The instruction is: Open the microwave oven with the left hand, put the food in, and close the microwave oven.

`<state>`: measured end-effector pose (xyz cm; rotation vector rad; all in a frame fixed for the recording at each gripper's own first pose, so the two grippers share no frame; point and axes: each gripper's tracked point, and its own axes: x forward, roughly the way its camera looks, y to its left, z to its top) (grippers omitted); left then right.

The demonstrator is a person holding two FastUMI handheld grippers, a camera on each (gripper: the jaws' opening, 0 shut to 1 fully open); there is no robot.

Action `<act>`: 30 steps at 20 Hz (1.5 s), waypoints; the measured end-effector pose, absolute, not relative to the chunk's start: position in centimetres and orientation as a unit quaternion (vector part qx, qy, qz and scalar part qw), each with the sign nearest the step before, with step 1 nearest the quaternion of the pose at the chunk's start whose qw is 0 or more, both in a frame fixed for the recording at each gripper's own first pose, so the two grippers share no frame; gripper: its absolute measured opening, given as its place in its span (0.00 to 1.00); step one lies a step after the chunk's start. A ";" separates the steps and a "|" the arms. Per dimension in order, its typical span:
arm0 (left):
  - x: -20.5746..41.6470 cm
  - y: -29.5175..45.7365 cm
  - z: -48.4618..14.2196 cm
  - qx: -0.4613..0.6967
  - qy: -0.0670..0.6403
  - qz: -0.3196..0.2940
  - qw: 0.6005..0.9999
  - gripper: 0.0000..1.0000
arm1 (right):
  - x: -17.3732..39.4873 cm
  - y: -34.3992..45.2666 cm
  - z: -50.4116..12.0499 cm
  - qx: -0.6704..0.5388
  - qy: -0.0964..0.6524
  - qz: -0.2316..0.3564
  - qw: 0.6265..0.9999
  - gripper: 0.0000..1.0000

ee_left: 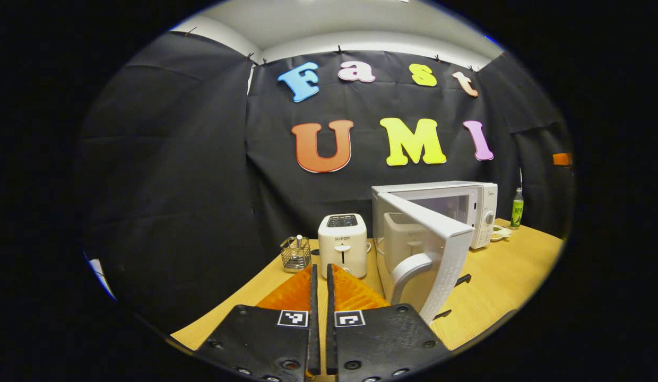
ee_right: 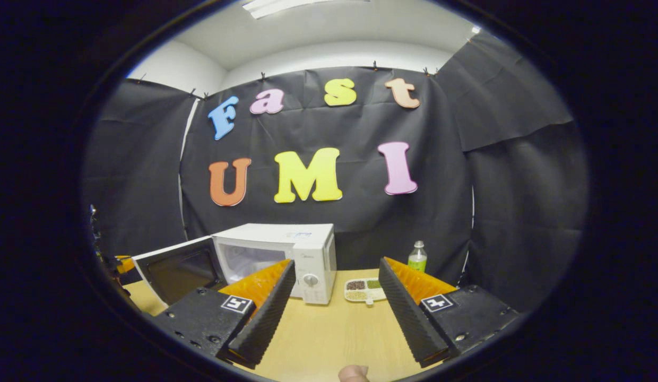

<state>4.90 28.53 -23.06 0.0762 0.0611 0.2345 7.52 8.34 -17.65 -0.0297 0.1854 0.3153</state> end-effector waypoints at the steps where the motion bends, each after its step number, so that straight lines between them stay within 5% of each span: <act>1: 5.2 28.3 -23.8 0.022 0.034 0.110 0.993 0.00 | 7.5 7.9 -17.7 -0.014 0.093 0.154 0.984 1.00; 2: 5.7 27.8 -24.1 0.005 0.033 0.096 0.995 0.00 | 7.5 7.5 -17.7 -0.014 0.097 0.154 0.983 0.91; 4: 6.5 27.6 -24.4 -0.016 0.026 0.083 0.996 0.00 | 7.5 6.7 -17.6 -0.010 0.098 0.150 0.984 1.00; 5: 7.1 27.2 -25.0 -0.020 0.028 0.074 0.997 0.00 | 7.4 6.2 -17.6 -0.009 0.099 0.147 0.984 0.91; 7: 8.4 26.4 -26.1 -0.020 0.036 0.060 0.997 0.00 | 7.5 5.5 -17.7 -0.007 0.100 0.146 0.984 0.91; 8: 8.8 25.5 -26.4 -0.021 0.038 0.046 0.998 0.00 | 7.5 5.0 -17.8 -0.007 0.102 0.144 0.984 1.00; 9: 9.9 25.5 -26.8 -0.017 0.040 0.042 0.998 0.00 | 7.7 4.6 -17.7 -0.008 0.101 0.140 0.985 0.91; 10: 9.8 24.4 -27.2 -0.019 0.047 0.028 0.998 0.00 | 7.9 4.1 -17.7 -0.010 0.101 0.136 0.986 1.00; 11: 9.8 23.1 -27.2 -0.023 0.044 0.010 0.999 0.00 | 7.9 3.6 -17.7 -0.013 0.101 0.133 0.986 0.91; 17: 11.2 17.2 -26.8 -0.005 0.036 -0.051 0.998 0.00 | 9.2 1.5 -17.7 -0.005 0.101 0.123 0.987 0.91; 18: 11.6 16.3 -26.9 -0.005 0.036 -0.061 0.997 0.00 | 9.3 1.3 -17.9 -0.004 0.103 0.122 0.987 1.00; 19: 12.0 15.6 -27.0 -0.004 0.038 -0.065 0.997 0.00 | 9.4 1.0 -18.0 -0.004 0.104 0.121 0.987 0.91; 20: 12.5 14.8 -27.1 -0.005 0.042 -0.073 0.996 0.00 | 9.6 0.7 -18.1 -0.003 0.104 0.120 0.987 1.00; 22: 13.4 13.2 -26.9 -0.010 0.043 -0.086 0.995 0.00 | 9.9 0.2 -18.2 -0.001 0.104 0.117 0.988 0.91; 23: 13.8 12.2 -26.7 -0.011 0.043 -0.095 0.994 0.00 | 10.1 -0.1 -18.4 0.001 0.103 0.115 0.988 1.00; 25: 14.7 10.6 -26.3 -0.011 0.040 -0.109 0.993 0.00 | 10.5 -0.4 -18.7 0.006 0.109 0.112 0.988 0.91; 29: 15.7 7.7 -26.2 -0.010 0.040 -0.138 0.990 0.00 | 11.0 -0.6 -18.9 0.007 0.111 0.115 0.987 1.00; 30: 16.0 6.9 -26.2 -0.009 0.040 -0.146 0.989 0.00 | 11.2 -0.7 -18.8 0.005 0.109 0.115 0.987 0.91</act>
